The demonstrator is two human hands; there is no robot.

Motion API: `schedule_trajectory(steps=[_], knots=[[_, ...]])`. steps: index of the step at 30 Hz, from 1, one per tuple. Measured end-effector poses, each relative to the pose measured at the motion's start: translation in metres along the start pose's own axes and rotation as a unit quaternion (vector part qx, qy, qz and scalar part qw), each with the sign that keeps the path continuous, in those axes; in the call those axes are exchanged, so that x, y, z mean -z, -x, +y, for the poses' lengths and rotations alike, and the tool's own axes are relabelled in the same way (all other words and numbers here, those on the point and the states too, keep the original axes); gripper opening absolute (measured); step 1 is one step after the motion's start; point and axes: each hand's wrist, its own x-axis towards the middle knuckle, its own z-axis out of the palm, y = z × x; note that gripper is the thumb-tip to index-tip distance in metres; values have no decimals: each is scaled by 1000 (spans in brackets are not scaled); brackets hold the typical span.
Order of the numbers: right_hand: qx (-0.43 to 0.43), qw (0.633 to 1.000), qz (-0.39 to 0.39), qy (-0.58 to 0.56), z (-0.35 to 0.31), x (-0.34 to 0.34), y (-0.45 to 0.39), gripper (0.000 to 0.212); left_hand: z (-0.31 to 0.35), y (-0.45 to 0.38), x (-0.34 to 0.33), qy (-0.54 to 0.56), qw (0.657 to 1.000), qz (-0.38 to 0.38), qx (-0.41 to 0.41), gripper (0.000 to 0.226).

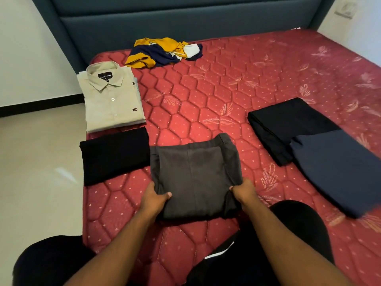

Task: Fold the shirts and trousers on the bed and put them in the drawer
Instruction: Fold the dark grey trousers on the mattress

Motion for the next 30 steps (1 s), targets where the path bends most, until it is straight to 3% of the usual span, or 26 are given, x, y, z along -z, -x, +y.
schedule_trajectory(steps=[2, 5, 7, 8, 9, 11, 12, 14, 16, 20, 24, 27, 30], knots=[[-22, 994, 12, -105, 7, -19, 18, 37, 23, -17, 12, -47, 998, -6, -44, 32], [-93, 973, -65, -200, 24, -50, 59, 44, 51, -38, 53, -225, 971, -7, -81, 31], [-109, 973, -89, -183, 34, -58, 79, 55, 44, -40, 81, -326, 939, 69, -87, 51], [-46, 992, -62, -104, 32, -54, 83, 68, 35, -33, 88, -344, 924, 136, -100, 61], [47, 999, -18, 11, 24, -48, 82, 81, 20, -25, 91, -320, 919, 205, -101, 67], [267, 948, 63, 160, -3, -39, 66, 80, -7, 0, 77, -140, 953, 267, -23, 66], [345, 915, 61, 201, -22, -37, 53, 71, -17, 15, 65, 8, 965, 255, 53, 59], [396, 872, 1, 288, -56, -43, 20, 61, -33, 39, 37, 237, 937, 166, 194, 35], [377, 848, -70, 365, -87, -51, -13, 65, -35, 53, 17, 274, 929, 90, 234, 26], [296, 833, -188, 427, -117, -69, -55, 84, -36, 40, 4, 233, 946, 72, 213, 25], [183, 850, -321, 376, -136, -67, -68, 60, -23, 21, 5, 276, 944, 62, 172, 21], [125, 881, -341, 304, -126, -46, -55, 42, -8, -5, 19, 323, 930, 57, 164, 34], [100, 899, -354, 236, -92, -26, -42, 36, -8, -15, 29, 327, 931, 47, 153, 32]])
